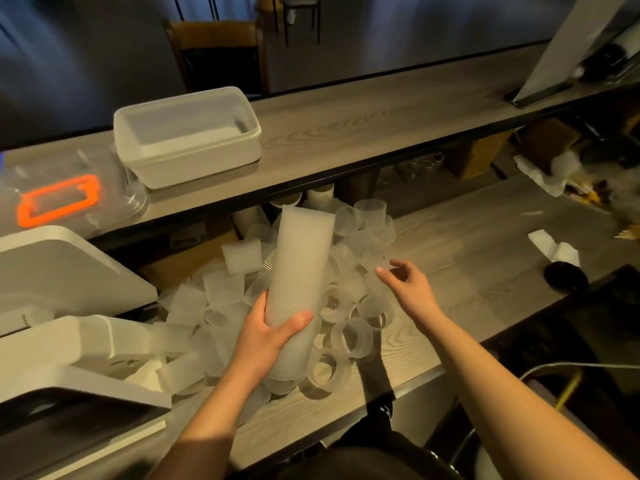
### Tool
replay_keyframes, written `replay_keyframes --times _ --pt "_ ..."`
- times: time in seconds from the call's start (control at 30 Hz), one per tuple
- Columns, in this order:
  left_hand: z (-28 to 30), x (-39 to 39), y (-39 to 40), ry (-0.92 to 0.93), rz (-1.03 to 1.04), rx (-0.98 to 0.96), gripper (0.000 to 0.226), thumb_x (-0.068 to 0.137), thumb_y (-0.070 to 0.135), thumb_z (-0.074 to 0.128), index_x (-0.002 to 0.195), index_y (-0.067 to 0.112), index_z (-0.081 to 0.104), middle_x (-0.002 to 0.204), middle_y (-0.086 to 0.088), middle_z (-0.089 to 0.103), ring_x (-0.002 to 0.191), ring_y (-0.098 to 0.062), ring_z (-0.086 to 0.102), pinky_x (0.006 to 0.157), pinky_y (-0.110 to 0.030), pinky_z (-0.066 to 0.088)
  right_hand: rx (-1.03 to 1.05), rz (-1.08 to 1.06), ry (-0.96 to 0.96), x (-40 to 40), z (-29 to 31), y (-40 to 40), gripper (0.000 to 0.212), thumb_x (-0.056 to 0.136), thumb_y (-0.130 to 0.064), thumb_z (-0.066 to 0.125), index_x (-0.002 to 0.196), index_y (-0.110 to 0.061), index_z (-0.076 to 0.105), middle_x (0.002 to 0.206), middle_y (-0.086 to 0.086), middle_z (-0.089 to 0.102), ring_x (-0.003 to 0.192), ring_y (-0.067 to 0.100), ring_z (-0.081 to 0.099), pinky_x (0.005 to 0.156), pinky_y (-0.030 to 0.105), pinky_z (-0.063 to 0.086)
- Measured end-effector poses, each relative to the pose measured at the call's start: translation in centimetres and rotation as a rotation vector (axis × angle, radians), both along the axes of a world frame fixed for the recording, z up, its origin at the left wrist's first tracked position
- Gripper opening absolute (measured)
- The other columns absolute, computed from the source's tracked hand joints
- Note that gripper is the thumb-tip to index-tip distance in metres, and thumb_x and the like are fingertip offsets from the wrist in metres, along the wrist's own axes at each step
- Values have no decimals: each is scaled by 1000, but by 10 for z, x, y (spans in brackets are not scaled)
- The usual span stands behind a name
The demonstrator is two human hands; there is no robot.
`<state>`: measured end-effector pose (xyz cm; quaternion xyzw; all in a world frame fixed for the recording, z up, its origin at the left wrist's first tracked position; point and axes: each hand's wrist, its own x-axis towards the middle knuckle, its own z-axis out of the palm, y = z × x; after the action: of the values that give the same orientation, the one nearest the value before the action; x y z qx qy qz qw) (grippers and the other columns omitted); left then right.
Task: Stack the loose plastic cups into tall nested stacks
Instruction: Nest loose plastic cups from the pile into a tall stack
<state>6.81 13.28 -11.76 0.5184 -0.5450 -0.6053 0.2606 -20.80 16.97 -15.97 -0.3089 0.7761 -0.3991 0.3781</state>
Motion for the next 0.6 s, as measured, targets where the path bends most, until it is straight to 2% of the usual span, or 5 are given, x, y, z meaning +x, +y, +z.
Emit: replay_keyframes --times 0.1,0.27,0.43,0.53,0.6 --pt "-2 -2 3 -8 23 0 76 48 67 75 115 43 50 114 11 63 99 -9 65 75 -30 54 118 52 147 6 -25 11 81 79 -47 79 145 -13 45 133 6 56 121 23 55 95 34 51" --pt "0 -6 7 -47 18 -23 81 47 68 74 118 39 49 112 12 62 97 -8 63 69 -22 51 237 165 248 13 -54 8 107 61 -63 83 147 -17 39 141 4 53 131 26 51 105 46 49" --pt "3 -5 5 -76 -7 -52 77 46 67 74 114 41 49 112 13 61 95 -3 63 65 -18 51 225 132 324 15 -62 -6 97 71 -46 85 149 -13 36 145 9 48 136 28 44 111 48 42" --pt "4 -4 5 -73 5 -60 74 46 65 75 112 41 52 110 13 63 88 5 63 62 -14 51 200 111 292 14 -66 -4 97 72 -47 84 149 -15 35 145 10 48 135 28 45 109 49 43" --pt "3 -4 5 -83 2 -57 72 46 65 76 110 42 53 110 13 64 87 6 63 63 -15 51 175 101 234 11 -69 1 97 72 -48 83 150 -15 33 147 10 45 136 28 43 109 50 43"
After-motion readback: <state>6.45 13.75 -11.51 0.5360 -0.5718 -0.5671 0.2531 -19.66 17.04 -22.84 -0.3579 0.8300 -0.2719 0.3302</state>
